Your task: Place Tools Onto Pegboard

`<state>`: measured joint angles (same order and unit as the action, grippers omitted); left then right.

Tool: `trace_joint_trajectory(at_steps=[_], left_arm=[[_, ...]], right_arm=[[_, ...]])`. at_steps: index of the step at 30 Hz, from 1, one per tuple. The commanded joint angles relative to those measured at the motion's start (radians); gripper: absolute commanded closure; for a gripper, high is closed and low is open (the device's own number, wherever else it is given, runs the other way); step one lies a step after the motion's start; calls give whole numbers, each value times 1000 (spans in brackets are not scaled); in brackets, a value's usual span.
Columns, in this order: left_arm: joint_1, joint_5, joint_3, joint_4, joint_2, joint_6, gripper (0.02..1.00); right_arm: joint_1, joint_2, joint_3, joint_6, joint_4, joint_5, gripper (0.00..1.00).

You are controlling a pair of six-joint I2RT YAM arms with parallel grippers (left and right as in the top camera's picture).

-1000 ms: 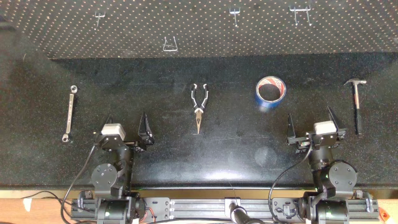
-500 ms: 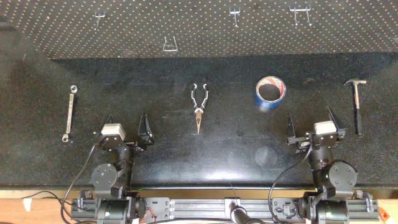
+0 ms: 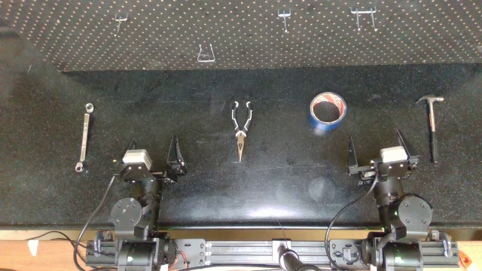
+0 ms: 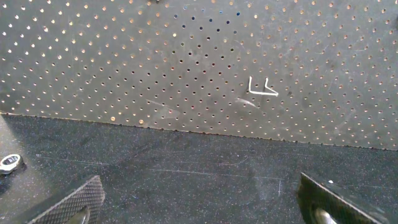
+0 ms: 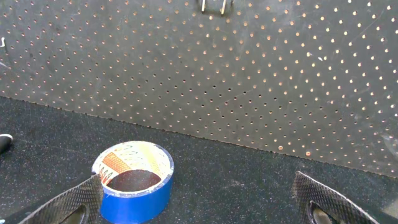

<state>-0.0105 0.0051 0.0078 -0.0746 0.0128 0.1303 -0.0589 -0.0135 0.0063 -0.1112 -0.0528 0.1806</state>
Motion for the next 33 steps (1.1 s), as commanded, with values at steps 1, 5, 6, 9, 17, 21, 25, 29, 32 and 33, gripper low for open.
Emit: trace_joint_trajectory(at_steps=[1,5,6,9,17,21,25,29,32,33], left_arm=[[5,7,-2,-6,-10,-16,23],[3,7,13,11,21,-16,23],[3,7,26,11,45,-16,23],[-6,7,105,11,180,-16,23],[-165,3,443,-109,636,-16,23],[-270,3,615,-289,828,-17,23],[-404,3,834,-549,1023,-269,23],[-504,-58,954,-700,1119,-414,23],[-573,-57,975,-726,1143,-517,25],[-599,-57,975,-730,1144,-552,25]], right_arm=[[-5,13,-2,-6,-7,-16,7],[-5,13,-2,-6,-7,-16,7],[-5,13,-2,-6,-7,-16,7],[-5,13,-2,-6,-7,-16,7],[-5,13,-2,-6,-7,-16,5],[-5,13,-2,-6,-7,-16,7],[-5,13,-2,-6,-7,-16,5],[-5,13,-2,-6,-7,-16,7],[-5,13,-2,-6,-7,-16,5],[-5,13,-2,-6,-7,-16,7]])
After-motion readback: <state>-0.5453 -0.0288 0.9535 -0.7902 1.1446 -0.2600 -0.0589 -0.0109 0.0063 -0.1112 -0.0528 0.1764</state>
